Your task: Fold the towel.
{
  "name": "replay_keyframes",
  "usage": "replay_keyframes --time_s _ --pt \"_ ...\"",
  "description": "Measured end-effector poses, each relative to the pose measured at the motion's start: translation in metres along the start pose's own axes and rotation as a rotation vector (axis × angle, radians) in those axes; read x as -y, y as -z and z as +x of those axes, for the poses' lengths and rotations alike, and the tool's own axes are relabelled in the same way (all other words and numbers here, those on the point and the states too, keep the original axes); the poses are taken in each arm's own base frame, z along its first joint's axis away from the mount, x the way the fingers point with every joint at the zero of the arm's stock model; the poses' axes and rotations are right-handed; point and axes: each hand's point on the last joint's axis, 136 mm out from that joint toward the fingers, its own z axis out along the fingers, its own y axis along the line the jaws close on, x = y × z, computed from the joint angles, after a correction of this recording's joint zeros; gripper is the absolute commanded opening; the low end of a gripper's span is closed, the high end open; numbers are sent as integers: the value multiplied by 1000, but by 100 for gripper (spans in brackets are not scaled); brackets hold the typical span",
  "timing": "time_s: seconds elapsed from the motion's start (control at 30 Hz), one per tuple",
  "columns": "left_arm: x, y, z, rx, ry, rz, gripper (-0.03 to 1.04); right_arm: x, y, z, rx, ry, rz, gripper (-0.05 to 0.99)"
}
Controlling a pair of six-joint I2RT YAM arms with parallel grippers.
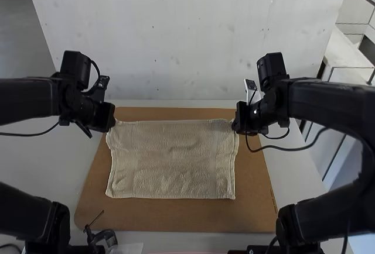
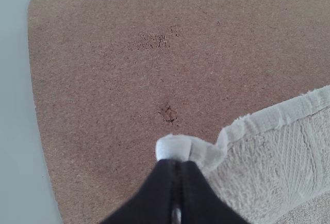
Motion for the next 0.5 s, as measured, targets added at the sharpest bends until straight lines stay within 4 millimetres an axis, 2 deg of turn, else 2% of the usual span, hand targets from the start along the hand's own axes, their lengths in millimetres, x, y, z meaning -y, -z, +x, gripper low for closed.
replay_keyframes --time_s 0.2,0.33,0.5 --pt "5 26 -2 35 -7 -4 1 -11 16 -2 33 19 -18 2" --pt "5 26 2 20 -7 -2 1 -8 11 7 15 13 -16 2" --pt "6 18 18 -40 -5 6 1 -1 -6 24 -52 -8 -7 2"
